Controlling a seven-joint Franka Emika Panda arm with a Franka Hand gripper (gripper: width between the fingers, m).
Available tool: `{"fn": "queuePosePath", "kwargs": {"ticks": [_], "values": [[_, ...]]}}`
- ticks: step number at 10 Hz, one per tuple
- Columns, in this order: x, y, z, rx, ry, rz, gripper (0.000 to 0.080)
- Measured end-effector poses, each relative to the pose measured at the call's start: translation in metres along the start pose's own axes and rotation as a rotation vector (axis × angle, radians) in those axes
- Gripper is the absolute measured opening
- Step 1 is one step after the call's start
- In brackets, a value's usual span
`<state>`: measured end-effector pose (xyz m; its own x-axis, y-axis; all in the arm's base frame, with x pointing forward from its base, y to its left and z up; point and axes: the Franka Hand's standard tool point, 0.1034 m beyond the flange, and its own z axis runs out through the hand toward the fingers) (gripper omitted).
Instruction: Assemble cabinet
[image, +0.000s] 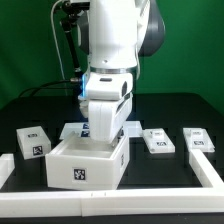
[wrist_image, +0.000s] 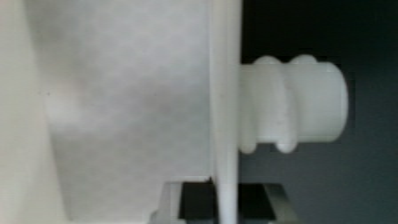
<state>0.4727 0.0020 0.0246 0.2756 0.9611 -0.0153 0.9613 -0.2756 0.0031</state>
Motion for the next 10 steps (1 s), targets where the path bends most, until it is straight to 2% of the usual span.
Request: {"fn": "queuePosePath", "kwargs": {"ticks": [3,4,7,10], "values": [[0.0,0.0,0.0,-0.001,-0.001,-0.017,0.0034],[0.002,0.002,-0.001,-0.004,0.0,-0.105,0.0034],[0.029,0.004,0.0,-0.018,-0.007,-0.256,0.0034],[0.027,0.005,0.0,-0.018,-0.006,-0.249,0.0034]]}}
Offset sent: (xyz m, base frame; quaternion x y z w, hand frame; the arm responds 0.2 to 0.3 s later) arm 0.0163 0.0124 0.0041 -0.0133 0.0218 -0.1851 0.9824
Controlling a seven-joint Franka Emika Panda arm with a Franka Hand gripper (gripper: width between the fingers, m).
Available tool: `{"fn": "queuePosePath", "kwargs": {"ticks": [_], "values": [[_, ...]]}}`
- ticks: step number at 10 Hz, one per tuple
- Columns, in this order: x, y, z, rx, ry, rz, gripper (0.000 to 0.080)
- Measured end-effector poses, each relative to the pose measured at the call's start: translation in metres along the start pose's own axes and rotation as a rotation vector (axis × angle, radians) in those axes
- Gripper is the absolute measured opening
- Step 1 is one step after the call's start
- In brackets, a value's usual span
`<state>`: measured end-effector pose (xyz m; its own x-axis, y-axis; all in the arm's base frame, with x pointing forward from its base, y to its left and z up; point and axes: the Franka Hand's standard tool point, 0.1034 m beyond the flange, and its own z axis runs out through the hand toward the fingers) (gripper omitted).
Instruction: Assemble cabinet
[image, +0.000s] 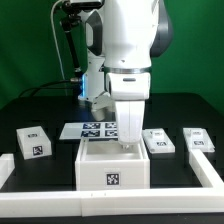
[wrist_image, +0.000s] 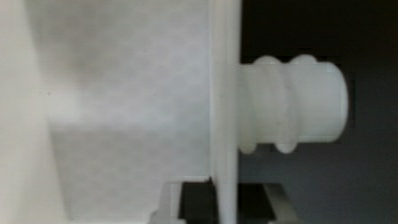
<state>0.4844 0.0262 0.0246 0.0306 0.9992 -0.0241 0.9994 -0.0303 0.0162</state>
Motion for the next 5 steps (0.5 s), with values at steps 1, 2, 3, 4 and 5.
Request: {"fn": "queuePosePath", "kwargs": {"ticks": [1,2,3,4,5], "values": [[0.001,0.0,0.0,0.0,0.001,0.0,0.0034],[0.007,0.0,0.0,-0.002,0.005,0.001,0.0034],[0.02,0.004,-0.001,-0.006,0.012,0.01,0.0034],[0.031,0.008,-0.001,-0.011,0.018,-0.003,0.0034],[0.043,0.011,-0.001,-0.016,0.025,-0.011,0.0034]]}}
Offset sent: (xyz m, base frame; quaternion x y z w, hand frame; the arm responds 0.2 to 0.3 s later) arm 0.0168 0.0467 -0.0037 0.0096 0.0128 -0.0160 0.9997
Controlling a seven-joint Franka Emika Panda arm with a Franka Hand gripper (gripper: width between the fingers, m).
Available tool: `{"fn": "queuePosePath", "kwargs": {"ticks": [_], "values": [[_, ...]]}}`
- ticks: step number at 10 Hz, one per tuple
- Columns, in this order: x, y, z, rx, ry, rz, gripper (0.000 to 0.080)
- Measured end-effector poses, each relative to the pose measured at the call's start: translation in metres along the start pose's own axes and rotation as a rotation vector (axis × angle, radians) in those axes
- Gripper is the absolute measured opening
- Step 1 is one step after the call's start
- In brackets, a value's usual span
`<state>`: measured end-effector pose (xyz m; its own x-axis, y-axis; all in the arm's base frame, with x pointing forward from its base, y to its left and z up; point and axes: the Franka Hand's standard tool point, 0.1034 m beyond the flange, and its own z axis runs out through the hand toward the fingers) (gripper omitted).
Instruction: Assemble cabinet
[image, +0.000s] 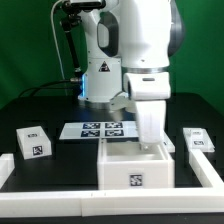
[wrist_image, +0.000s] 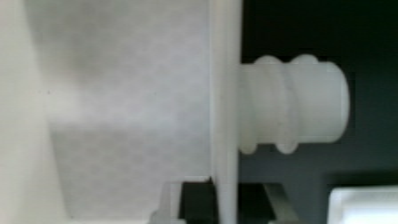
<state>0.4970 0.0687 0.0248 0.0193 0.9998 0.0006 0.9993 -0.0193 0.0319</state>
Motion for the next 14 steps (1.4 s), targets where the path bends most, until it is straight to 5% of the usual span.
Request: {"fn": "queuePosePath", "kwargs": {"ticks": [4,8,10,13,14], "values": [[0.034,0.017,0.0,-0.013,0.009,0.009,0.0034],[0.048,0.022,0.0,-0.022,0.014,-0.005,0.0034],[0.047,0.022,0.001,-0.021,0.014,-0.002,0.0113],[0.047,0.022,0.001,-0.021,0.013,-0.001,0.0574],[0.044,0.021,-0.002,-0.023,0.012,0.005,0.0574]]}}
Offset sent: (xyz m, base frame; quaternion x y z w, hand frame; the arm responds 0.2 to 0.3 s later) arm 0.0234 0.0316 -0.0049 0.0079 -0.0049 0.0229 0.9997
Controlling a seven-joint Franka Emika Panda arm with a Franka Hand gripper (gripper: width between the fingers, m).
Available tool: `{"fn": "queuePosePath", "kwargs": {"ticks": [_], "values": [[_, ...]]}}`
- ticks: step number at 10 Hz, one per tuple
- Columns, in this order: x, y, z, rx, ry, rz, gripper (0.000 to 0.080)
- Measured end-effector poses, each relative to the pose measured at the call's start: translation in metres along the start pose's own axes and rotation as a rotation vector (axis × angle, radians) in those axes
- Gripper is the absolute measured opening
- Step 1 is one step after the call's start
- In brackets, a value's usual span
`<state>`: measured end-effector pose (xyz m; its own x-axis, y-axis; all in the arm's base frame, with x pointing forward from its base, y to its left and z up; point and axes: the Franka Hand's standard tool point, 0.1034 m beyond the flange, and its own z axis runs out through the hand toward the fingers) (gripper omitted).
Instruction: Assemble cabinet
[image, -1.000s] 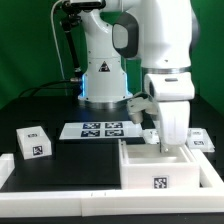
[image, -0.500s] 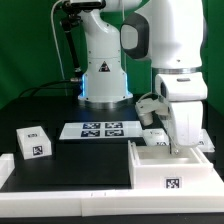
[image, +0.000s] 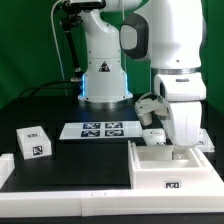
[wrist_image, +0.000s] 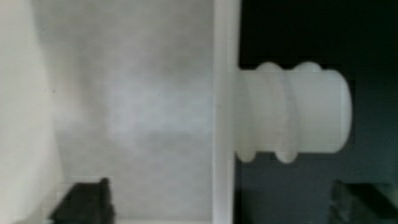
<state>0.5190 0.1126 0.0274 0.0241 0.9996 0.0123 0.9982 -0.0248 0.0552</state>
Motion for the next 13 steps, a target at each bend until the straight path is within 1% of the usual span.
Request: {"fn": "queuePosePath", "kwargs": {"ticks": [1,2,3,4,5,6,7,8,9,10,11,12,13], "values": [[-0.001,-0.002,-0.006,-0.005,-0.002,0.01,0.0745],[-0.002,-0.004,-0.014,-0.012,-0.004,0.009,0.0783],[-0.003,-0.007,-0.021,-0.02,-0.005,0.015,0.0783],[-0.004,-0.014,-0.031,-0.03,-0.007,0.029,0.0797],[-0.002,-0.025,-0.041,-0.043,-0.004,0.049,0.0797],[0.004,-0.039,-0.048,-0.051,0.004,0.085,0.0797],[0.014,-0.056,-0.05,-0.063,0.021,0.111,0.0797],[0.026,-0.074,-0.048,-0.06,0.036,0.13,0.0797],[0.037,-0.084,-0.044,-0.059,0.052,0.162,0.0797],[0.055,-0.094,-0.035,-0.059,0.082,0.193,0.0797],[0.072,-0.103,-0.022,-0.048,0.104,0.188,0.0797],[0.077,-0.105,-0.015,-0.039,0.109,0.182,0.0797],[0.075,-0.104,-0.015,-0.04,0.108,0.184,0.0797]]}}
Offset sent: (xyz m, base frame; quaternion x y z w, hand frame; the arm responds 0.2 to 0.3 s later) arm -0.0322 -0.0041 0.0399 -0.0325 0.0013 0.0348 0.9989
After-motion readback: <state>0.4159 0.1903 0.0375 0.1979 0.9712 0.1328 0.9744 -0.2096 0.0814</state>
